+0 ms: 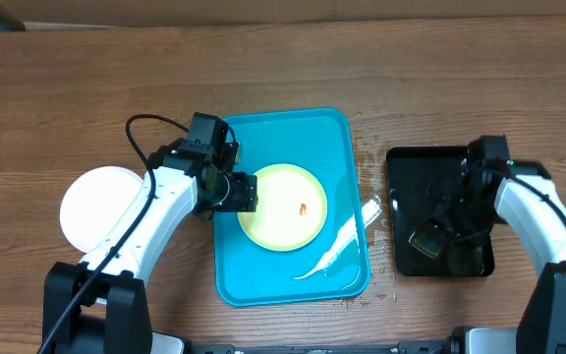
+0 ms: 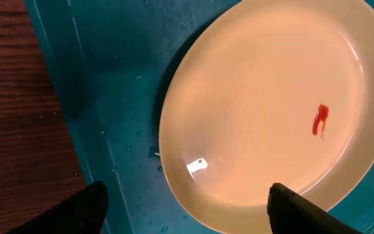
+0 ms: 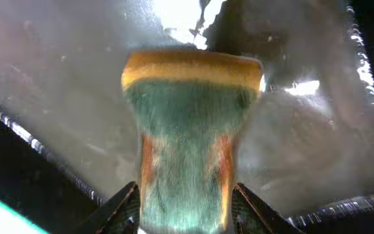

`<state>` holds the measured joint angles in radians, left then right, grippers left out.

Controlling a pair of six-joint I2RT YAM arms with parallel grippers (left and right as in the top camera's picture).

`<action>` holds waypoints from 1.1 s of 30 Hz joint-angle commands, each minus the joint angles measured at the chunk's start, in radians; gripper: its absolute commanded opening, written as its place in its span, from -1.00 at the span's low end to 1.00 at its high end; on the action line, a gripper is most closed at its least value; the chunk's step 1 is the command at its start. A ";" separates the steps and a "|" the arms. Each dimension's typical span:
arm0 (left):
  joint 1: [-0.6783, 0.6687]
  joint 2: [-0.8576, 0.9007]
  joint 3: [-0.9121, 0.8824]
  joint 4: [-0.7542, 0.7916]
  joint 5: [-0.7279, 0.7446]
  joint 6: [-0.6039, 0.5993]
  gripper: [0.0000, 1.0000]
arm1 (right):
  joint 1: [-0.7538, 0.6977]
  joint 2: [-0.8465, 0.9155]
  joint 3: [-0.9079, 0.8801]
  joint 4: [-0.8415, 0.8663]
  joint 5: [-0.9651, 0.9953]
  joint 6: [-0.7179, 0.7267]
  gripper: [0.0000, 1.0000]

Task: Clean dirty plates on tray and stack at the side
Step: 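Grasp the sponge in the black tray water with the right gripper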

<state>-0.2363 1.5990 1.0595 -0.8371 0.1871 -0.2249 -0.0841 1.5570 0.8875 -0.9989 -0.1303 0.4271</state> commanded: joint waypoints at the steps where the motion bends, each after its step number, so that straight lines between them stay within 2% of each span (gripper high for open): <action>1: -0.006 0.000 0.009 0.003 -0.035 0.020 0.61 | 0.005 -0.008 -0.097 0.078 -0.002 0.097 -0.13; 2: -0.006 0.000 0.009 0.003 -0.045 0.020 0.61 | 0.005 -0.008 -0.118 0.105 -0.003 0.102 -0.22; 5: -0.006 0.000 0.009 0.005 -0.072 0.020 0.62 | 0.005 -0.008 -0.161 0.168 -0.003 0.101 -0.74; 8: -0.006 0.000 0.008 0.013 -0.072 0.020 0.61 | 0.005 -0.008 -0.161 0.168 -0.003 0.101 -0.92; 17: -0.006 0.000 -0.045 0.104 -0.071 0.020 0.56 | 0.005 -0.008 -0.161 0.158 -0.003 0.091 -0.92; 22: -0.006 0.000 -0.132 0.209 -0.064 0.019 0.40 | 0.005 -0.008 -0.161 0.156 -0.003 0.089 -0.92; 26: -0.006 0.000 -0.206 0.330 -0.063 0.014 0.09 | 0.005 -0.008 -0.161 0.158 -0.005 0.079 -0.92; 33: -0.006 0.000 -0.276 0.435 -0.027 -0.038 0.04 | 0.005 -0.008 -0.161 0.158 -0.006 0.063 -0.92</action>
<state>-0.2363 1.5990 0.8024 -0.4179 0.1314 -0.2405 -0.0841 1.5475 0.7513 -0.8379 -0.1516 0.5003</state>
